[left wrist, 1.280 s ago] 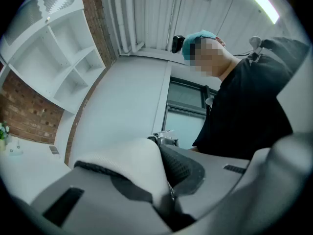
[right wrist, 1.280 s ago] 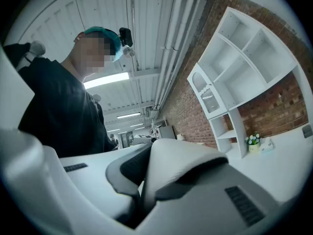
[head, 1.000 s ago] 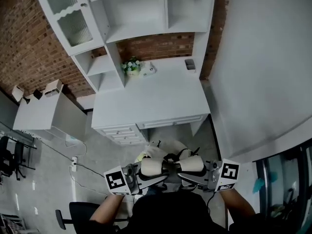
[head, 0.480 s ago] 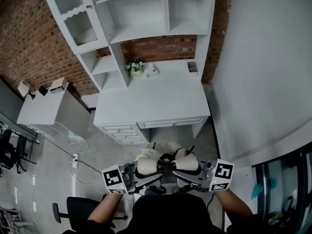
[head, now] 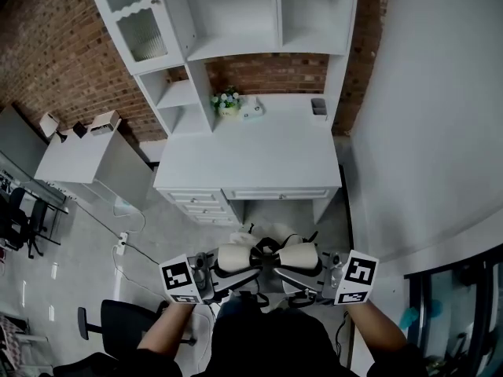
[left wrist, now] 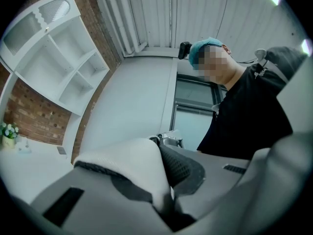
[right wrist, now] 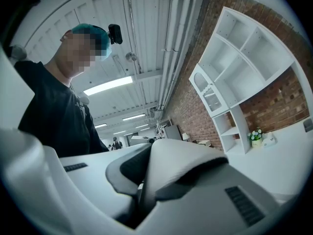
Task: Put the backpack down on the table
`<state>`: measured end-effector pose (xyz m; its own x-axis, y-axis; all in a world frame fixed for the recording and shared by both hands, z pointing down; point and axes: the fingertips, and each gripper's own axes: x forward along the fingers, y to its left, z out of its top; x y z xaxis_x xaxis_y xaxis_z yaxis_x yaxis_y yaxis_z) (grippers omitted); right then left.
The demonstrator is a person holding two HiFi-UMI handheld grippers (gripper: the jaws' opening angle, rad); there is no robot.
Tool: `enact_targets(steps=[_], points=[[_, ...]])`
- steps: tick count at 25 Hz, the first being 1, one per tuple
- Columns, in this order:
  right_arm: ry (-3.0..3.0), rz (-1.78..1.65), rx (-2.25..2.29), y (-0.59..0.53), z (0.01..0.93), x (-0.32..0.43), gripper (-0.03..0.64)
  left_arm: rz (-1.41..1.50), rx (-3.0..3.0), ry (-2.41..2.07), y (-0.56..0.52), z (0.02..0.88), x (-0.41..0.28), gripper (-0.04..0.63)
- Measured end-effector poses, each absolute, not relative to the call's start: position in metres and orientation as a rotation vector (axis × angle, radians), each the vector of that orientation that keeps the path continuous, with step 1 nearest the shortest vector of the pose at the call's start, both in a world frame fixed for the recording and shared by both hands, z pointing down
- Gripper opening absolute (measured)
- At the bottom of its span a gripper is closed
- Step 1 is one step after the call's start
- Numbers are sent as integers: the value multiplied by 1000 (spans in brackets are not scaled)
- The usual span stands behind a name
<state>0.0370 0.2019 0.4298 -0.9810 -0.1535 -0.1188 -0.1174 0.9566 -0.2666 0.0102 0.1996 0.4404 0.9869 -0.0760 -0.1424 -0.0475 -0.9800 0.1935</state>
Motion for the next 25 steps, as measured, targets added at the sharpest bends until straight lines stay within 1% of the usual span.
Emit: enact_targets(steps=[14, 25], points=[[2957, -389, -263, 162, 429, 49, 38, -224, 2962, -75, 164, 441, 24, 51], [2926, -404, -339, 85, 423, 40, 38, -194, 2975, -3, 91, 434, 13, 51]])
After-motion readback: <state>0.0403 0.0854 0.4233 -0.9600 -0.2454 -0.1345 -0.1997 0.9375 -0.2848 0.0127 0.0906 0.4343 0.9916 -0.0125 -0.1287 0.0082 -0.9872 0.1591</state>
